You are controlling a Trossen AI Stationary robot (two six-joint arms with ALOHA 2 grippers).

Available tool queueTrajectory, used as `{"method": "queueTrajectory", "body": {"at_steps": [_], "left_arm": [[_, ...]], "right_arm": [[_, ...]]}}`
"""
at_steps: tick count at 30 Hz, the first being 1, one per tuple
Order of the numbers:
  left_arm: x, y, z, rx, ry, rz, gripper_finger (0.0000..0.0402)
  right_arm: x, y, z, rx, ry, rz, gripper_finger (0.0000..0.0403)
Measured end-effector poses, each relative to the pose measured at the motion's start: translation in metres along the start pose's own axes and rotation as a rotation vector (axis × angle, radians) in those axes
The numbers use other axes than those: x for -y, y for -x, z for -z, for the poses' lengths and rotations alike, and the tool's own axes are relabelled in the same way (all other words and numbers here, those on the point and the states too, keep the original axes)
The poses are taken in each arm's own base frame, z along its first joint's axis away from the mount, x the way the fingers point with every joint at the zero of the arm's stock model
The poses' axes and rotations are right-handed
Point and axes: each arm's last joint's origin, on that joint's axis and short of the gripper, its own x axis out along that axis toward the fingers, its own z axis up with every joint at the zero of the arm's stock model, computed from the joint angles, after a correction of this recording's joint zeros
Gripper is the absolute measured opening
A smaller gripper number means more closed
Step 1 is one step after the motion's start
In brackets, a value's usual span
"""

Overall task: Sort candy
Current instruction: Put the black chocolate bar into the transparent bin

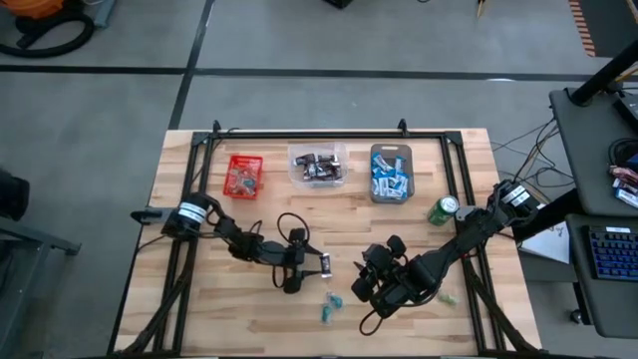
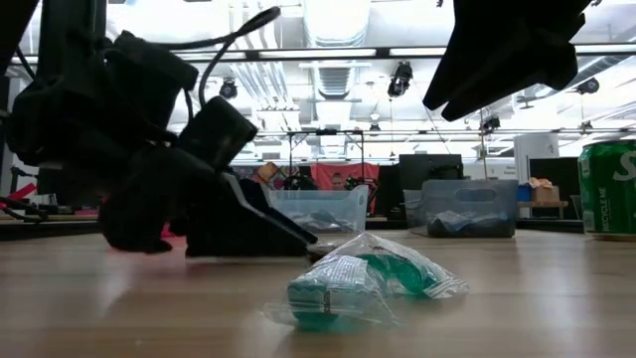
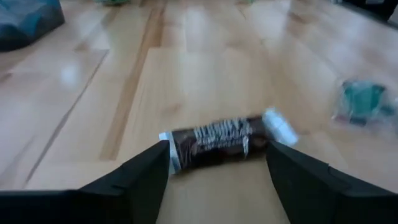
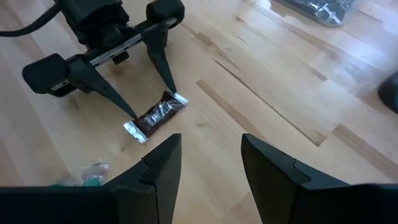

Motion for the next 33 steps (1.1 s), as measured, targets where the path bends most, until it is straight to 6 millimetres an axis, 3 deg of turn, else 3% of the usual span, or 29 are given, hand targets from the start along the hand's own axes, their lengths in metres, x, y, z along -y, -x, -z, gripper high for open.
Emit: {"method": "queueTrajectory", "body": {"at_steps": [9, 19, 26, 33], "left_arm": [[0.0008, -0.0091, 0.0106, -0.011, 0.005, -0.003, 0.0223], [0.0016, -0.0094, 0.0115, -0.009, -0.027, 0.0, 0.0118], [-0.0019, -0.0097, 0.0108, 0.001, -0.065, -0.058, 0.0014], [-0.0033, -0.0055, 0.0086, 0.006, -0.07, -0.089, 0.0001]], "right_arm": [[0.0003, -0.0005, 0.0006, 0.001, -0.002, 0.0, 0.0156], [0.0003, -0.0014, 0.0015, 0.003, -0.006, -0.004, 0.0155], [0.0019, -0.0029, 0.0034, 0.001, -0.019, 0.001, 0.0155], [0.0041, -0.0052, 0.0065, -0.001, -0.027, 0.007, 0.0155]]}}
